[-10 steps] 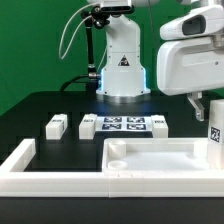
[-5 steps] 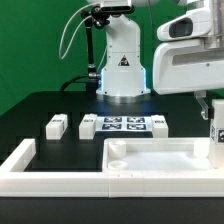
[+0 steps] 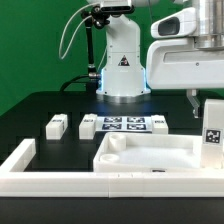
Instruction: Assemble desk
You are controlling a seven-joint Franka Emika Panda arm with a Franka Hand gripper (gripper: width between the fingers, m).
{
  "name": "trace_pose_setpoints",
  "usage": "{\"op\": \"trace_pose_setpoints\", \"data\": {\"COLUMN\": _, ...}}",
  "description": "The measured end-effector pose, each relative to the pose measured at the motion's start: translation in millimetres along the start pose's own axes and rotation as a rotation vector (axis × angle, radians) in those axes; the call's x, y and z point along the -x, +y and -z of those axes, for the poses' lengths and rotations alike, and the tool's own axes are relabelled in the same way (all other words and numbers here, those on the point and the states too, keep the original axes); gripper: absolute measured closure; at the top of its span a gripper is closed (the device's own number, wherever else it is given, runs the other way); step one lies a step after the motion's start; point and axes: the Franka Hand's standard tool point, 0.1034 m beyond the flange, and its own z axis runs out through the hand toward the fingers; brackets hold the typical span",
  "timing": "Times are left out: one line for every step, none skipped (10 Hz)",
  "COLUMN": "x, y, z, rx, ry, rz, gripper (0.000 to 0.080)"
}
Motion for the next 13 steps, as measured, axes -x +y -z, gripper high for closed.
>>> {"op": "trace_pose_setpoints", "data": {"x": -1.6, "y": 3.2, "z": 0.3, "rx": 0.006, "ry": 0.002, "rz": -0.029, "gripper": 0.0501}}
{"op": "trace_pose_setpoints", "data": {"x": -1.8, "y": 3.4, "z": 0.3, "rx": 0.006, "ry": 0.002, "rz": -0.023, "gripper": 0.0501}}
{"op": "trace_pose_setpoints", "data": {"x": -1.8, "y": 3.5, "z": 0.2, "rx": 0.006, "ry": 0.001, "rz": -0.018, "gripper": 0.0501}}
{"op": "trace_pose_setpoints", "data": {"x": -1.5, "y": 3.3, "z": -0.4, "rx": 0.005, "ry": 0.001, "rz": -0.018, "gripper": 0.0428}}
{"op": "trace_pose_setpoints", "data": {"x": -1.9, "y": 1.6, "z": 3.0, "rx": 0.001, "ry": 0.002, "rz": -0.02, "gripper": 0.0428}}
{"op": "trace_pose_setpoints", "data": {"x": -1.5, "y": -1.8, "z": 19.5, "rx": -0.006, "ry": 0.002, "rz": -0.009, "gripper": 0.0233}}
{"op": "trace_pose_setpoints", "data": {"x": -1.2, "y": -4.0, "z": 39.5, "rx": -0.017, "ry": 0.006, "rz": 0.002, "gripper": 0.0175}}
{"op": "trace_pose_setpoints", "data": {"x": -1.5, "y": -4.8, "z": 50.5, "rx": -0.033, "ry": 0.021, "rz": -0.005, "gripper": 0.0175}}
{"op": "trace_pose_setpoints", "data": {"x": -2.6, "y": -4.6, "z": 50.4, "rx": -0.05, "ry": 0.037, "rz": -0.018, "gripper": 0.0153}}
{"op": "trace_pose_setpoints", "data": {"x": -1.7, "y": -4.7, "z": 48.3, "rx": -0.047, "ry": 0.033, "rz": -0.017, "gripper": 0.0153}}
{"op": "trace_pose_setpoints", "data": {"x": -1.8, "y": -4.8, "z": 48.1, "rx": -0.048, "ry": 0.033, "rz": -0.017, "gripper": 0.0151}}
{"op": "trace_pose_setpoints", "data": {"x": -1.7, "y": -4.7, "z": 47.8, "rx": -0.047, "ry": 0.033, "rz": -0.017, "gripper": 0.0151}}
{"op": "trace_pose_setpoints", "data": {"x": -1.6, "y": -4.6, "z": 47.7, "rx": -0.047, "ry": 0.033, "rz": -0.017, "gripper": 0.0151}}
